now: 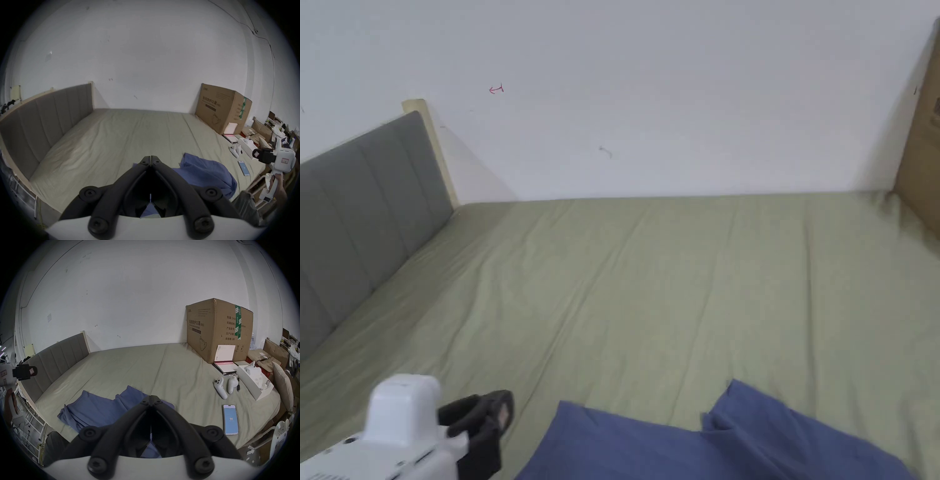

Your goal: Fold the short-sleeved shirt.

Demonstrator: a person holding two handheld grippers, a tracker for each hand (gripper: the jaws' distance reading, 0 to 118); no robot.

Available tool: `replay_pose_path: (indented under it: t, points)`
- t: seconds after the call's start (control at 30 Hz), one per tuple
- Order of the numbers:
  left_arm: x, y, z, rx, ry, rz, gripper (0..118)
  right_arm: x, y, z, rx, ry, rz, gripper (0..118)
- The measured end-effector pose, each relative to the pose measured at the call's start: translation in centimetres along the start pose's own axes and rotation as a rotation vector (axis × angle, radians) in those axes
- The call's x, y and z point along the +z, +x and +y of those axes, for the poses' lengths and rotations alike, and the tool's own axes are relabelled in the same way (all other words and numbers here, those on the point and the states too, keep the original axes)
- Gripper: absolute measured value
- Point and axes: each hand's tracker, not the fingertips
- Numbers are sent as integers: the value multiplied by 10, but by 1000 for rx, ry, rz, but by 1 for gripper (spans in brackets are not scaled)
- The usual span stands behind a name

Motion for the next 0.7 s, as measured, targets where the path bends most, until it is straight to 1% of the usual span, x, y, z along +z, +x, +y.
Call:
replay_pose_path:
  t: [0.03,0.07,0.13,0.17,0.2,0.23,0.3,0.37,0.47,0.53,0.63,0.7]
  points:
    - [-17,-6,2,9,-67,-25,0,-1,1,-1,-3,-7,0,0]
    - [-34,-10,2,8,-86,-17,9,-1,2,-4,-8,-14,0,0]
    - [-71,-23,4,29,-158,-50,38,-1,6,-9,-18,-26,-7,0]
    - [-98,-32,6,56,-219,-82,38,-3,7,-11,-28,-38,-17,0]
    - [-117,-39,6,88,-247,-86,43,-4,10,-14,-35,-47,-19,0]
    - [-139,-45,4,106,-267,-98,51,-5,13,-18,-45,-58,-22,0]
    - [-187,-58,1,149,-357,-68,54,-10,18,-23,-67,-86,-36,0]
    - [-231,-69,-10,159,-427,-43,56,-14,24,-29,-79,-109,-50,0]
    - [-277,-79,-22,157,-529,-12,56,-20,30,-35,-85,-141,-73,0]
    - [-293,-80,-32,134,-546,24,56,-23,35,-39,-93,-159,-87,0]
    - [-308,-82,-43,170,-567,26,55,-26,41,-43,-112,-182,-106,0]
    - [-314,-78,-47,142,-584,44,53,-27,43,-44,-116,-193,-116,0]
